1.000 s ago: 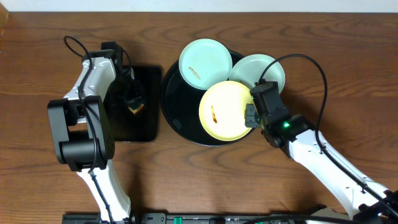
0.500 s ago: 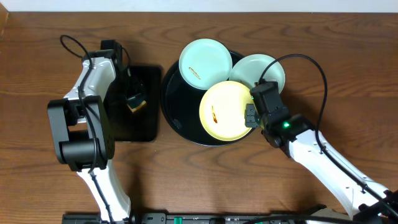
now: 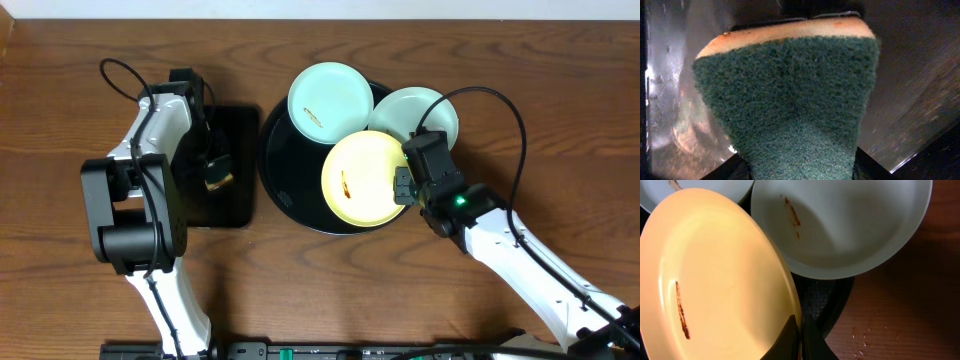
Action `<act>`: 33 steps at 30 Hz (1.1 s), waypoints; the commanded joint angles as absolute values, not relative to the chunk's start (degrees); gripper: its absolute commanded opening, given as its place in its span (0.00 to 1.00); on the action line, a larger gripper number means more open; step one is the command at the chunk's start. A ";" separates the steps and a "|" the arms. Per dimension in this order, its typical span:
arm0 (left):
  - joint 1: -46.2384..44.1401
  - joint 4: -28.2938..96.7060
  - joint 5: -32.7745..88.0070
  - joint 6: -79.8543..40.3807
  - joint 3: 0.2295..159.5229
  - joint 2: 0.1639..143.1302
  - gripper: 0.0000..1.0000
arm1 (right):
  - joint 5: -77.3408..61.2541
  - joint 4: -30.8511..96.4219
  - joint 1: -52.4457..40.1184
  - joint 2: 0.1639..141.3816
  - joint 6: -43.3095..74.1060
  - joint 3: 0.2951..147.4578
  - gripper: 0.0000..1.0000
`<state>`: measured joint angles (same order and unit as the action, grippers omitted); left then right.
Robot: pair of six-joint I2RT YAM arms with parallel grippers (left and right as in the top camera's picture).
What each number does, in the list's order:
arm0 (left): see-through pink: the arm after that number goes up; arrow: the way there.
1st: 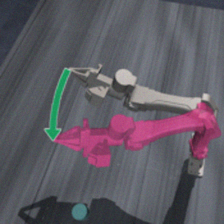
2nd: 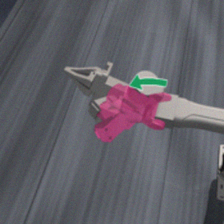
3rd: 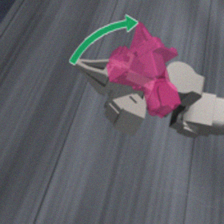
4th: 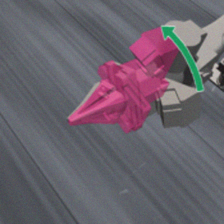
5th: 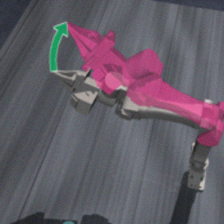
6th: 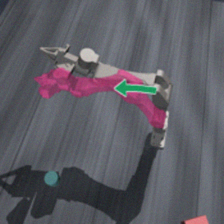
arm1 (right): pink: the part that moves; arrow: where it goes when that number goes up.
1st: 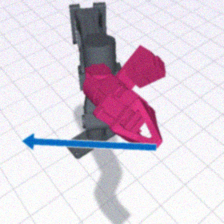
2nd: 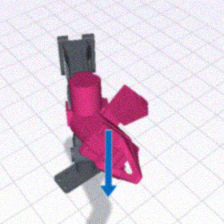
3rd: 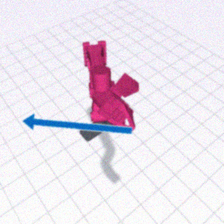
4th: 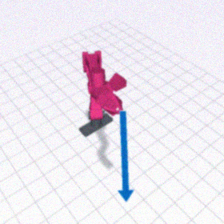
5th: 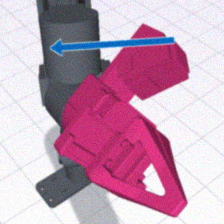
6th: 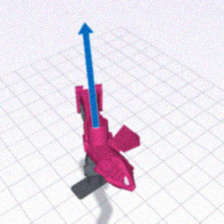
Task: Clean dirty plates on tray and stack at the side
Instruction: 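Reach the left gripper to the black tray and grasp the sponge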
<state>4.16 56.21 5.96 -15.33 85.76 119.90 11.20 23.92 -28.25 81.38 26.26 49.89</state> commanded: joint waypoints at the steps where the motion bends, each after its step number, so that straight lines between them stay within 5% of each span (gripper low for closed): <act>1: 4.08 58.26 4.62 -12.14 84.64 120.60 0.51 | 12.03 23.59 -28.95 81.82 25.63 50.57 0.02; 8: 4.10 56.40 4.38 -11.22 84.62 120.60 0.70 | 12.03 23.59 -28.95 81.82 25.63 50.57 0.02; 13: 4.10 54.81 4.38 -11.49 84.23 120.60 0.70 | 12.03 23.62 -28.93 81.82 25.61 50.57 0.02; 17: 4.10 53.41 4.38 -11.66 82.35 120.60 0.61 | 12.03 23.62 -28.93 81.82 25.63 50.57 0.01; 18: 4.10 53.41 4.38 -11.64 82.06 120.60 0.50 | 12.05 23.62 -28.93 81.82 25.61 50.57 0.01; 19: 4.10 53.52 4.38 -11.64 81.95 120.60 0.21 | 12.05 23.64 -28.91 81.82 25.61 50.57 0.01; 20: 4.10 53.47 4.40 -11.62 81.97 120.57 0.08 | 12.10 23.64 -28.91 81.82 25.63 50.57 0.01; 33: 3.55 48.53 3.55 -10.81 82.72 104.31 0.07 | 12.25 23.77 -28.91 81.82 25.61 50.57 0.01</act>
